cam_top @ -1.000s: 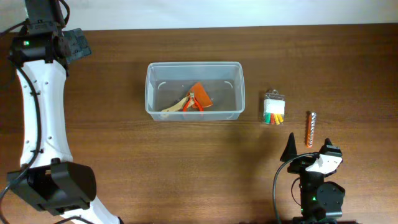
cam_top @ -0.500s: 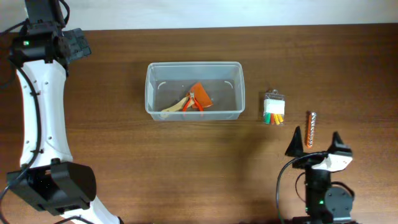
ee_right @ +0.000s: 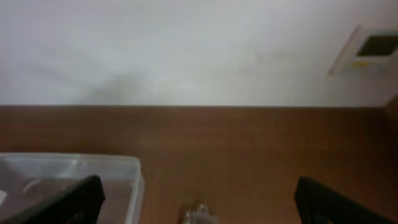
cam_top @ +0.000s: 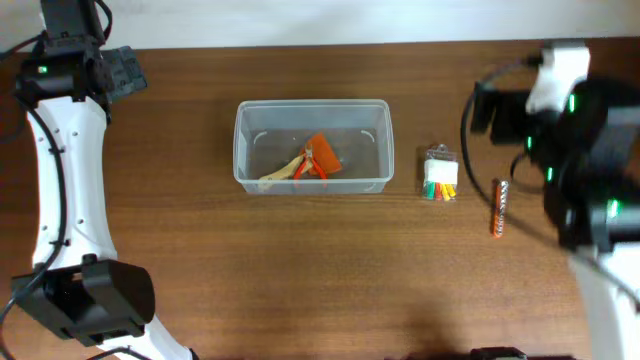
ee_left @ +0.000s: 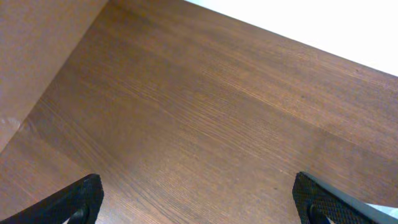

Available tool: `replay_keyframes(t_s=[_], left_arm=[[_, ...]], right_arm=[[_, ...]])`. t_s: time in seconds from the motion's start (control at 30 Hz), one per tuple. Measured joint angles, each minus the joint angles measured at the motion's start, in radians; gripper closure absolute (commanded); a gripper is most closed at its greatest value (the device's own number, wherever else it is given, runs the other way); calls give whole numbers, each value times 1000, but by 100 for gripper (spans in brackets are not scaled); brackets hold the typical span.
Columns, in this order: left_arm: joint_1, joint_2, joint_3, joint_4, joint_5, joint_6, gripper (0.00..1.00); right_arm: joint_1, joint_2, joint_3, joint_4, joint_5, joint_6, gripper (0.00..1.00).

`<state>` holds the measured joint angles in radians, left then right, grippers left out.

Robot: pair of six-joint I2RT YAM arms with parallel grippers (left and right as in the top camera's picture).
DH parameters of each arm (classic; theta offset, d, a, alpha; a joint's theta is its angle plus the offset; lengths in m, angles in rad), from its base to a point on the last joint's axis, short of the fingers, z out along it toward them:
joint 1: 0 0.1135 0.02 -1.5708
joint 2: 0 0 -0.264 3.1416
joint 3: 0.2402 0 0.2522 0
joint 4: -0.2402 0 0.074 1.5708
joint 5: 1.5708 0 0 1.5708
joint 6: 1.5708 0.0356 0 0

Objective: Pack container
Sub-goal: 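Raise the right gripper and move it over the wall plug pack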

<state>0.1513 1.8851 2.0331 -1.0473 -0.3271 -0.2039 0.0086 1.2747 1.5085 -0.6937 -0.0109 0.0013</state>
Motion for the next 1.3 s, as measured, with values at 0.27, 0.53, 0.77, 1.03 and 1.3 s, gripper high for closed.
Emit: replay_keyframes(t_s=[0.27,0.53,0.77,1.03,1.3], left_arm=[[0,0,0,0,0,0,1],[0,0,0,0,0,0,1],[0,0,0,0,0,0,1],[0,0,0,0,0,0,1],[0,0,0,0,0,0,1]], right_arm=[[0,194,184,-167,-18,0,1],[0,318,184,-187,-22,48,1],[-2,508,184,-243,-25,52,1],[-57,612,184,-363,-13,50,1],[-60,638,184,-405,-9,50,1]])
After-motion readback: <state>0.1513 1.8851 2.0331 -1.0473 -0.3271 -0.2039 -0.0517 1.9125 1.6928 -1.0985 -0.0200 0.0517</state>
